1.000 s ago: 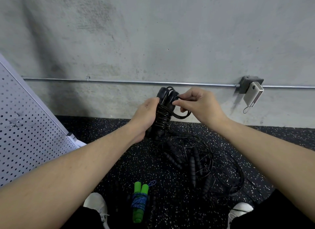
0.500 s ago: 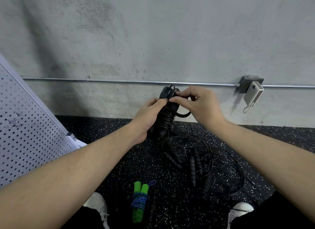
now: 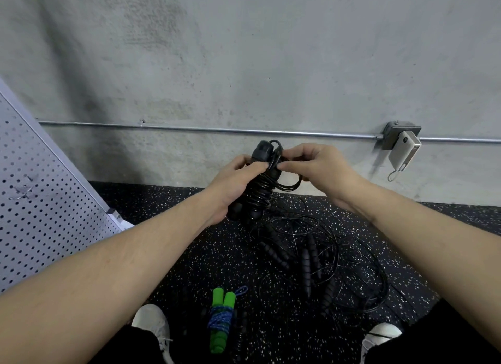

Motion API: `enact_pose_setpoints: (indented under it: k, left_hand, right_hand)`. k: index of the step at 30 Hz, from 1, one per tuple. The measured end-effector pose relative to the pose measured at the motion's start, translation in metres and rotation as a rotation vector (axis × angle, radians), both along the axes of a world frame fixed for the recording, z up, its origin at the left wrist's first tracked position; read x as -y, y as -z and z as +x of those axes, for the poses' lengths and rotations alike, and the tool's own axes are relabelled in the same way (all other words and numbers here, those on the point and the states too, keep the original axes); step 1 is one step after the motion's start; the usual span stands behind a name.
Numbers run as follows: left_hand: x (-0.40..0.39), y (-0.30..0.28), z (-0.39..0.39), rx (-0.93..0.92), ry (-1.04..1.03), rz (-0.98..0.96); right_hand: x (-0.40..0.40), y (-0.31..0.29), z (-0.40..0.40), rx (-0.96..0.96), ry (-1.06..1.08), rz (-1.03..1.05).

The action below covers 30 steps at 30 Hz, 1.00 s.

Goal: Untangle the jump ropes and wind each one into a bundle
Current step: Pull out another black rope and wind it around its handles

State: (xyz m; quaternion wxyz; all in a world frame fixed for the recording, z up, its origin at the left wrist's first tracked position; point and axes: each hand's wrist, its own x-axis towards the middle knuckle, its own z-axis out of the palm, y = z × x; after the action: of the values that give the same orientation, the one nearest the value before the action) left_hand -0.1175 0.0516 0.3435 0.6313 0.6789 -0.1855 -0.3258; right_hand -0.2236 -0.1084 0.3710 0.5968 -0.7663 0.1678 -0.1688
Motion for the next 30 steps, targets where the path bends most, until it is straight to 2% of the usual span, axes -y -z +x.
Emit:
enact_pose_setpoints:
  k: [7, 10, 13, 19, 26, 30]
  left_hand:
    - [0.002, -0.005, 0.001, 0.024, 0.045, -0.002]
    - [0.003, -0.003, 0.0, 0.094, 0.033, 0.014]
    - [0.004, -0.003, -0.002, 0.085, 0.022, 0.019]
    - [0.001, -0.007, -0.003, 0.05, -0.004, -0.005]
    - [-0.003, -0.012, -0.003, 0.054, -0.017, -0.006]
    - [-0.006, -0.015, -0.006, -0.024, 0.05, 0.031]
  right_hand:
    - [-0.004, 0.002, -0.001, 0.027, 0.071, 0.06]
    - [-0.004, 0.003, -0.004, 0.022, 0.068, 0.003]
    - [-0.007, 0.005, -0.005, 0.021, 0.114, -0.05]
    - [-0.012, 0.008, 0.0, 0.101, 0.105, 0.162]
    - [-0.006, 0.01, 0.002, 0.001, -0.014, 0.405]
    - [-0.007, 0.011, 0.001, -0.001, -0.016, 0.428]
